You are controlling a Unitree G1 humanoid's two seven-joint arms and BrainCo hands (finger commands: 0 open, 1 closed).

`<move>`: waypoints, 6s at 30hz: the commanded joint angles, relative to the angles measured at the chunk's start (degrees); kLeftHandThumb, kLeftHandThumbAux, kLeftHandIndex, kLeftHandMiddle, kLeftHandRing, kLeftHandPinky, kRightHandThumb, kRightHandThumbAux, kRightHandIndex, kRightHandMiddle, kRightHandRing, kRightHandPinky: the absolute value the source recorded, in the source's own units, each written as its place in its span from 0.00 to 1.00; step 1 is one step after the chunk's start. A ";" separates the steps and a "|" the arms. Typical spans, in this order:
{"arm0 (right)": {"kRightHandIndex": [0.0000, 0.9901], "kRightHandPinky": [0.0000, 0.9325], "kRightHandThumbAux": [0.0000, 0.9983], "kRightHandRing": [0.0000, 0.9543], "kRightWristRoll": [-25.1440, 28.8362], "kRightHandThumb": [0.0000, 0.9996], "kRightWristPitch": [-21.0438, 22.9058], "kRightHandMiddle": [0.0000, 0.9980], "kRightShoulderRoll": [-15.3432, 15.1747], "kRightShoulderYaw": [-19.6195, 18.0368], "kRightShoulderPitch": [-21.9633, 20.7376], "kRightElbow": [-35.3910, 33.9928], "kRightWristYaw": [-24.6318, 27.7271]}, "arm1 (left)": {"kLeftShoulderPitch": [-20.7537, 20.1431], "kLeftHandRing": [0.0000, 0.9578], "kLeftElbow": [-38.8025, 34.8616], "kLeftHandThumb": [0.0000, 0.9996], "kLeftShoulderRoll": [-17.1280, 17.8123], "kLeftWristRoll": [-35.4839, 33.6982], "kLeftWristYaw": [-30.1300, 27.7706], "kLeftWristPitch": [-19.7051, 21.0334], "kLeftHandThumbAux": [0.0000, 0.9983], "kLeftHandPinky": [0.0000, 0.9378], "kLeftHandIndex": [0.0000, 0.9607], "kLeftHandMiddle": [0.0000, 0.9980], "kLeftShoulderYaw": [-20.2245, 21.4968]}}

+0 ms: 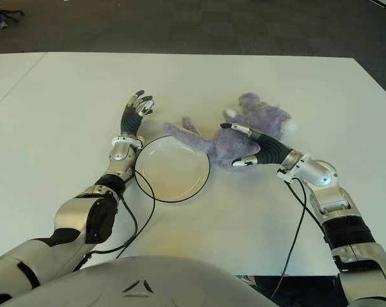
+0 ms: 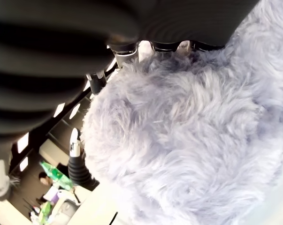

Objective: Put the doll into the plate.

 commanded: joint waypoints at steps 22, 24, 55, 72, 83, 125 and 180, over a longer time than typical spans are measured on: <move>0.26 0.00 0.68 0.04 -23.42 0.41 3.29 0.09 14.21 13.85 -21.76 43.73 -4.77 | 12.87 0.28 7.00 0.00 -1.50 1.01 2.52 4.46 0.52 0.25 0.17 0.27 -0.84; 0.08 0.00 0.60 0.00 -27.42 0.11 0.96 0.01 14.16 15.70 -22.19 45.18 -10.90 | 12.99 0.27 6.96 0.00 -1.37 1.19 2.55 4.36 0.52 0.25 0.17 0.27 -0.94; 0.00 0.00 0.52 0.00 -51.83 0.18 15.15 0.00 30.12 35.76 -33.03 66.89 -44.12 | 15.11 0.28 6.28 0.00 -1.18 -0.28 1.01 2.02 0.51 0.23 0.18 0.28 -0.65; 0.00 0.00 0.52 0.00 -47.96 0.17 11.91 0.00 27.70 31.41 -33.46 66.88 -37.63 | 15.22 0.27 6.18 0.00 -1.43 -0.61 0.96 1.94 0.52 0.23 0.18 0.28 -0.49; 0.00 0.10 0.44 0.00 -47.39 0.16 9.02 0.00 25.17 31.18 -36.49 65.43 -23.02 | 15.17 0.26 6.09 0.00 -1.43 -0.75 0.85 2.31 0.51 0.22 0.17 0.27 -0.44; 0.26 0.50 0.58 0.45 -45.10 0.00 20.49 0.40 7.99 30.18 -32.68 13.95 15.37 | 15.66 0.26 5.23 0.00 -0.62 -2.72 -2.23 2.96 0.50 0.23 0.16 0.26 1.02; 0.45 0.84 0.71 0.86 -42.82 0.71 2.20 0.83 13.68 13.93 -27.04 10.89 -22.18 | 16.08 0.21 5.12 0.00 -0.07 -3.93 -5.52 2.86 0.48 0.20 0.15 0.22 2.81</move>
